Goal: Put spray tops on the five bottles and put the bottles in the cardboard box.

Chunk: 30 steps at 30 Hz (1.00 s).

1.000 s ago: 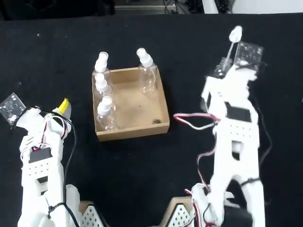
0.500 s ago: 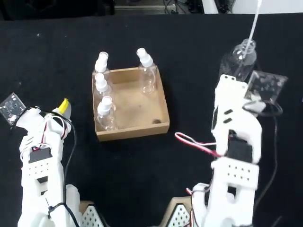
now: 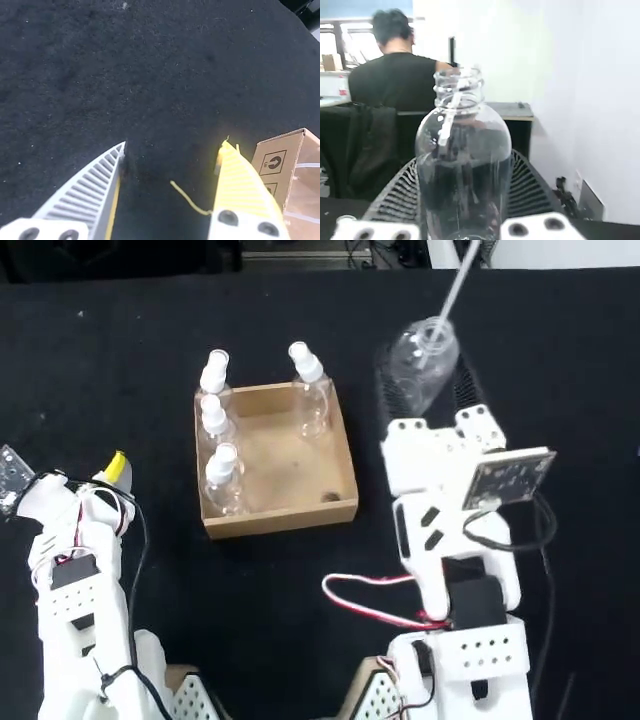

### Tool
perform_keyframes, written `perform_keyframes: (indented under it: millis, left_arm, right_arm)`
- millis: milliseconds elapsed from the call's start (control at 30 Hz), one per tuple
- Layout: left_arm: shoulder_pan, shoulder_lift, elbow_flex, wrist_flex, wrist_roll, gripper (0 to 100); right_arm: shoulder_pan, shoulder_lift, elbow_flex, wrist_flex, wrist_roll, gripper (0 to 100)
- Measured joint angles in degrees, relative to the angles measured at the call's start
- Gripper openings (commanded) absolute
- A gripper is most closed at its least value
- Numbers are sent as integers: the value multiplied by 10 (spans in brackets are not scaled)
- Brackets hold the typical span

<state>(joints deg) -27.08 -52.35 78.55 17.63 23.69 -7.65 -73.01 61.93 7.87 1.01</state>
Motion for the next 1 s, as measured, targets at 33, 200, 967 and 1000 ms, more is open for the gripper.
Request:
perform_keyframes:
  millis: [33, 200, 967, 1000]
  left_arm:
    - [0, 0, 0, 0, 0, 266]
    - [-2, 0, -21, 7, 0, 266]
    - [76, 0, -603, 508, -213, 266]
    - [91, 0, -615, 527, -226, 266]
  right_arm:
    - [-4, -3, 0, -2, 0, 10]
    - [-46, -3, 0, -35, 0, 10]
    - [-302, -3, 114, -39, 144, 10]
    - [-302, -3, 114, -38, 144, 10]
